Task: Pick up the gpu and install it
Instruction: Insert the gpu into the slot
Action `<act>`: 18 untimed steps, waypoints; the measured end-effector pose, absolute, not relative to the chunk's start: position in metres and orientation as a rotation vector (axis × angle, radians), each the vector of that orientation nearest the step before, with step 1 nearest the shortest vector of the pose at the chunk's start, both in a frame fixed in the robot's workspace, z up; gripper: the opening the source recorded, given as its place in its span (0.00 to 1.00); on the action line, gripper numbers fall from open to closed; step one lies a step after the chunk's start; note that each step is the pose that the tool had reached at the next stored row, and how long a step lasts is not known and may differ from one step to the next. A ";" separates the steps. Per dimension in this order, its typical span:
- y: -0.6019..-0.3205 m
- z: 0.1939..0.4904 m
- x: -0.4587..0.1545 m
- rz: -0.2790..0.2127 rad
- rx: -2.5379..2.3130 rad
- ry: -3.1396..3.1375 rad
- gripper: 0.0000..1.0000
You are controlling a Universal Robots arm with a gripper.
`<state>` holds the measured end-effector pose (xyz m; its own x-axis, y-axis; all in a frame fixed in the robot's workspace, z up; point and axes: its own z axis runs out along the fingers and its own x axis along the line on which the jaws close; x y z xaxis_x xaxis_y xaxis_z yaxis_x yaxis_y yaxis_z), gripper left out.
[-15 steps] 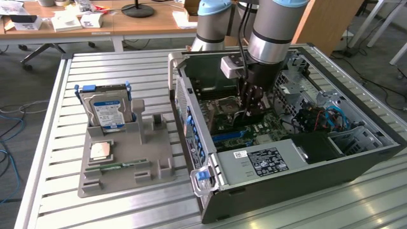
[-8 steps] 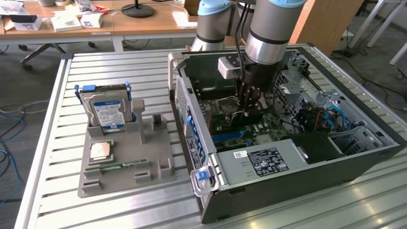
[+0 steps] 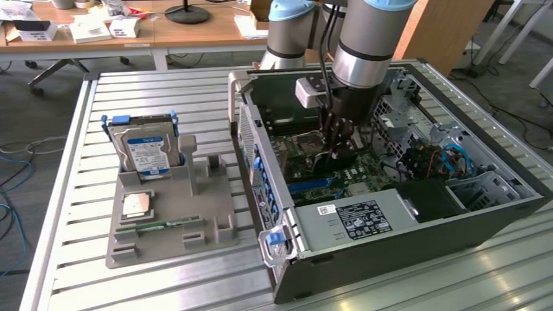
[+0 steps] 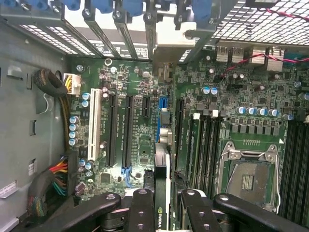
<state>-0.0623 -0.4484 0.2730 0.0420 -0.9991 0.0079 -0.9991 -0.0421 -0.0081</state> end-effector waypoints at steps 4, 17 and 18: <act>-0.449 0.273 -0.065 -0.019 -2.267 2.173 0.26; -0.449 0.273 -0.072 -0.020 -2.266 2.173 0.26; -0.449 0.273 -0.072 -0.020 -2.266 2.173 0.26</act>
